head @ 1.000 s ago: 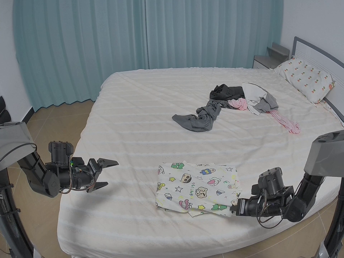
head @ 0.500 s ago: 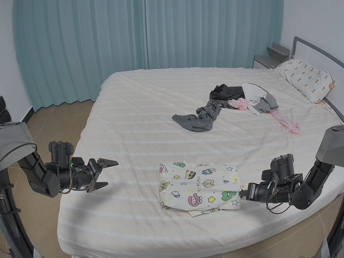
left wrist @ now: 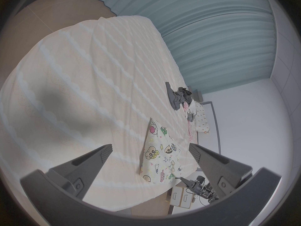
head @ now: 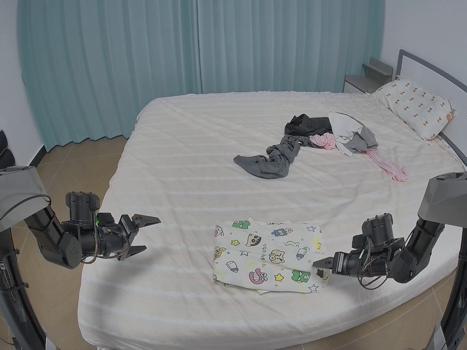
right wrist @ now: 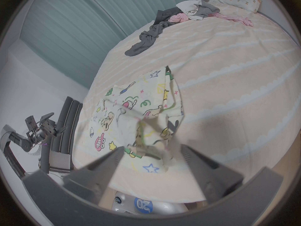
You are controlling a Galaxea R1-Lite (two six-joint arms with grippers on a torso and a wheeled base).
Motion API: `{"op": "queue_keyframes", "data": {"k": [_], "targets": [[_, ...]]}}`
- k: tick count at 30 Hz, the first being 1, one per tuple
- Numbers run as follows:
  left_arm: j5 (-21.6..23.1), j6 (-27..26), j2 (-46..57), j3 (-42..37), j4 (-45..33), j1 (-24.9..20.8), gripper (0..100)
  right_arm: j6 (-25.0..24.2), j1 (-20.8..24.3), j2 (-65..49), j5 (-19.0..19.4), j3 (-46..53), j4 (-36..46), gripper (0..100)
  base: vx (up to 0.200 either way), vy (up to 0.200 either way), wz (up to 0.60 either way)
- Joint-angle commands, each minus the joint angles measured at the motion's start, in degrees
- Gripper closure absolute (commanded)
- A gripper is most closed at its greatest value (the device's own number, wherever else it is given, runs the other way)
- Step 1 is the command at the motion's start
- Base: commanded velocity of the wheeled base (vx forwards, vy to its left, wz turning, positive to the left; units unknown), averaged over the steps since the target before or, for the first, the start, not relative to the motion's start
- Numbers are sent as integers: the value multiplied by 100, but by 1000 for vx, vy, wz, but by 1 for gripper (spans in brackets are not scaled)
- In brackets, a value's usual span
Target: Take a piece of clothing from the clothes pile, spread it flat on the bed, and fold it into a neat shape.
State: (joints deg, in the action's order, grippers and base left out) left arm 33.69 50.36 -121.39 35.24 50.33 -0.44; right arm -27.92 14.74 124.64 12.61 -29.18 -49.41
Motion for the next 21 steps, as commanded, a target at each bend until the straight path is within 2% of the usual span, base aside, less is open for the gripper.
{"op": "queue_keyframes", "data": {"k": [1, 3, 7, 8, 9, 11, 21], "targets": [[-47, 9, -25, -9, 11, -35, 0, -399, -173, -484, 119, -404, -43, 0, 0, 0, 0], [-47, 9, -25, -9, 11, -35, 0, -759, -164, -458, 146, -747, -7, 0, 0, 0, 0], [-56, 9, -25, -9, 11, -35, 0, -865, -173, -106, 163, -1168, 186, 0, 0, 0, 0], [-56, 0, -33, -17, 20, -44, 0, -926, -173, 316, 181, -1678, 414, 0, 0, 0, 0], [-56, 0, -25, -17, 20, -35, 0, -935, -173, 333, 190, -1705, 432, 0, 0, 0, 0], [-56, 0, -33, -17, 20, -44, 0, -1304, -120, 922, 190, -2126, 608, 0, 0, 0, 0], [-144, -79, -77, -26, 20, -79, 0, -1357, -85, 1265, 260, -2399, 590, 0, 0, 0, 0]]}}
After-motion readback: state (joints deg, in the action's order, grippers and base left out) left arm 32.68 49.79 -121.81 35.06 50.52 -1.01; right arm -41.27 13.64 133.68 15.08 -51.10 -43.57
